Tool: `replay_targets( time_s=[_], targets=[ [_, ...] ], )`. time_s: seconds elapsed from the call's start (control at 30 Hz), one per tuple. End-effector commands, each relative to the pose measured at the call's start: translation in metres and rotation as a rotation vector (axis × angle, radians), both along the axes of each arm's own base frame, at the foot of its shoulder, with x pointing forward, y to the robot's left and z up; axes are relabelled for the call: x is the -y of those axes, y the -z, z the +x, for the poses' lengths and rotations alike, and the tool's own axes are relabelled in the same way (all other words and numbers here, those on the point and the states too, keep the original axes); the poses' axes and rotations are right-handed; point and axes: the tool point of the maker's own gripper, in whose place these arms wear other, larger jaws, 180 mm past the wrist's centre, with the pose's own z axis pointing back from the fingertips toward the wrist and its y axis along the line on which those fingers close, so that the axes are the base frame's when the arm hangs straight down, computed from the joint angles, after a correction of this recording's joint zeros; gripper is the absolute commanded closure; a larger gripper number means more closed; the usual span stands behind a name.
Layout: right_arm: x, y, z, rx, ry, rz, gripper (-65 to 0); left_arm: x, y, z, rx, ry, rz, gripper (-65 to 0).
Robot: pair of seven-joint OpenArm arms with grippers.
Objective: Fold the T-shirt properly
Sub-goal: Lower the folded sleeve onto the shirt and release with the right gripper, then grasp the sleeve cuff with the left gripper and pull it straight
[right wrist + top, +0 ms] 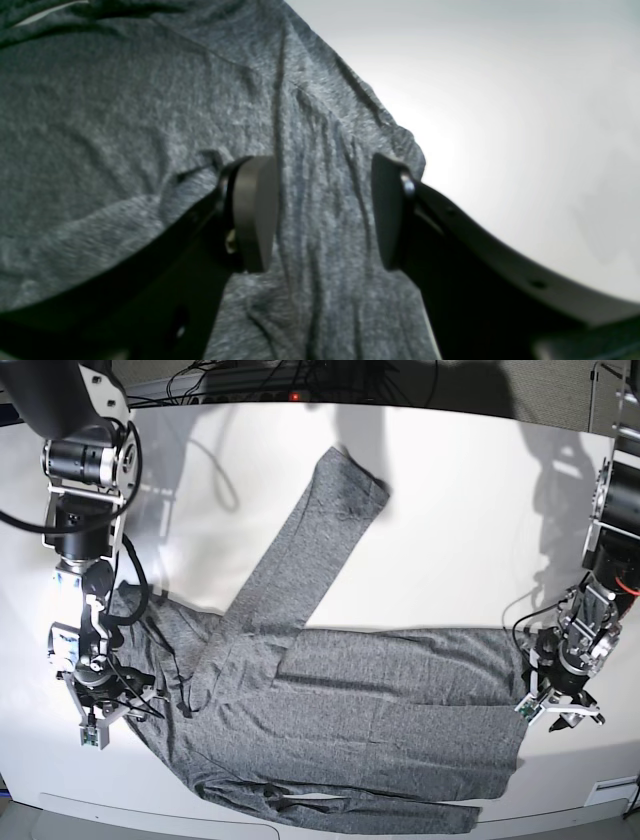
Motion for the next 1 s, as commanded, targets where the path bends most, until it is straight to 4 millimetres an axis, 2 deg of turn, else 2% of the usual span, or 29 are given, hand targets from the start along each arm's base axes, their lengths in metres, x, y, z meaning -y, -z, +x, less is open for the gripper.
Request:
replay_targets(
  time_s=[0.0, 0.07, 0.17, 0.33, 0.43, 0.53, 0.63, 0.73, 0.87, 0.97],
  targets=[
    [0.007, -0.028, 0.013, 0.068, 0.006, -0.015, -30.6, -0.006, -0.028, 0.016, 0.073, -0.005, 0.002, -31.2],
    [0.005, -0.027, 0.013, 0.062, -0.006, -0.013, -30.6, -0.006, -0.028, 0.016, 0.074, -0.009, -0.003, -31.2],
    [-0.018, -0.028, 0.015, 0.045, -0.15, 0.001, -30.6, -0.01, -0.03, 0.016, 0.092, -0.062, -0.085, -31.2],
    [-0.054, -0.06, 0.026, 0.104, -0.384, -0.014, -30.6, -0.021, -0.031, 0.017, 0.083, -0.202, -0.211, -31.2],
    [-0.053, -0.081, 0.032, 0.129, -0.396, -0.046, -30.6, -0.023, -0.031, 0.018, 0.041, -0.264, -0.214, -31.2],
    [-0.061, -0.093, 0.032, 0.147, -0.405, 0.016, -30.6, -0.02, -0.039, 0.02, 0.009, -0.326, -0.242, -31.1],
    [-0.064, -0.089, 0.029, 0.114, -0.408, 0.057, -30.6, -0.008, -0.051, 0.016, -0.019, -0.354, -0.279, -31.1],
    [-0.062, -0.087, 0.028, 0.102, -0.406, 0.053, -30.6, 0.015, -0.064, 0.004, -0.02, -0.311, -0.278, -31.1],
    [-0.047, -0.084, 0.023, 0.066, -0.39, 0.025, -30.5, 0.047, -0.066, -0.031, -0.065, -0.266, -0.271, -31.1],
    [-0.027, -0.075, 0.014, 0.022, -0.368, -0.011, -30.5, 0.07, -0.061, -0.065, -0.109, -0.232, -0.277, -31.1]
  ],
)
